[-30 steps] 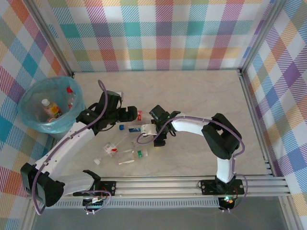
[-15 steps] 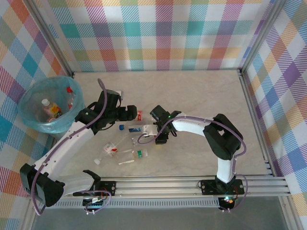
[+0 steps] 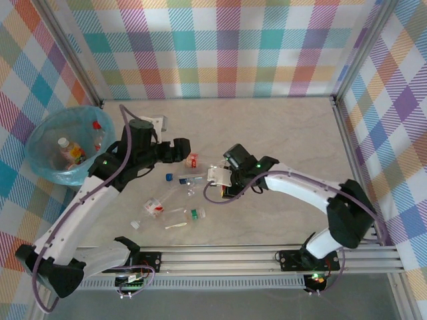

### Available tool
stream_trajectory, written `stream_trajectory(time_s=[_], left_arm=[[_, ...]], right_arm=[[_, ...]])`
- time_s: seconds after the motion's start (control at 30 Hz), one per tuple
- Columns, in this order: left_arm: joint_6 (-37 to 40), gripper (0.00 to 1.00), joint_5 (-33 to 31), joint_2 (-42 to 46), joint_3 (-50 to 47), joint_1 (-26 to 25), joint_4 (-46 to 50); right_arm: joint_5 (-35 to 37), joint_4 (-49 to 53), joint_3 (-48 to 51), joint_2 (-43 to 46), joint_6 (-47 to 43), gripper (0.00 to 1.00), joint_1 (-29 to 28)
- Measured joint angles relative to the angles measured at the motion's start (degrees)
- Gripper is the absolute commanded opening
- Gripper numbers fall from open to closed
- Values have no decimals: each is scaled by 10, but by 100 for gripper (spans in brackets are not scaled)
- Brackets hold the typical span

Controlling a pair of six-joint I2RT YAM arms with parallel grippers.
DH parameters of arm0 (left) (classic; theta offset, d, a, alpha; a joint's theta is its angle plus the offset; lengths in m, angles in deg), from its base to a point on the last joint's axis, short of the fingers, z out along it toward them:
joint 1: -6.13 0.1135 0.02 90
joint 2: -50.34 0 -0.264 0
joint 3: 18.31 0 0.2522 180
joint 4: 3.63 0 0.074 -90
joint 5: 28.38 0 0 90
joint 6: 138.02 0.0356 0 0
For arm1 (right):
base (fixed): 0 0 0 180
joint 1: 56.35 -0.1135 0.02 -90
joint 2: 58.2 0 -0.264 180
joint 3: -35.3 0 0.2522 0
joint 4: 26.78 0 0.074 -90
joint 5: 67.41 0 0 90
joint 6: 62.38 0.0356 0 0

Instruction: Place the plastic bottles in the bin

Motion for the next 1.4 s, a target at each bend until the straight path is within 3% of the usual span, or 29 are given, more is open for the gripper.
stream_trajectory(time_s=[0.37,0.5,0.63,0.87,1.4], left_arm=[[-9,100,192,23,0,0,-122],[-23,99,252,2,0,0,-151],[-29,92,290,-9,0,-8,-169],[-42,77,312,-21,0,-12,-181],[-74,54,318,-35,2,-15,-193]], right_arm=[[-90,-98,15,163,195,60,59],[-113,-121,1,169,246,60,59],[-126,-134,-19,162,290,60,59],[-144,-156,-19,163,324,60,59],[-181,-153,-14,173,333,65,61]])
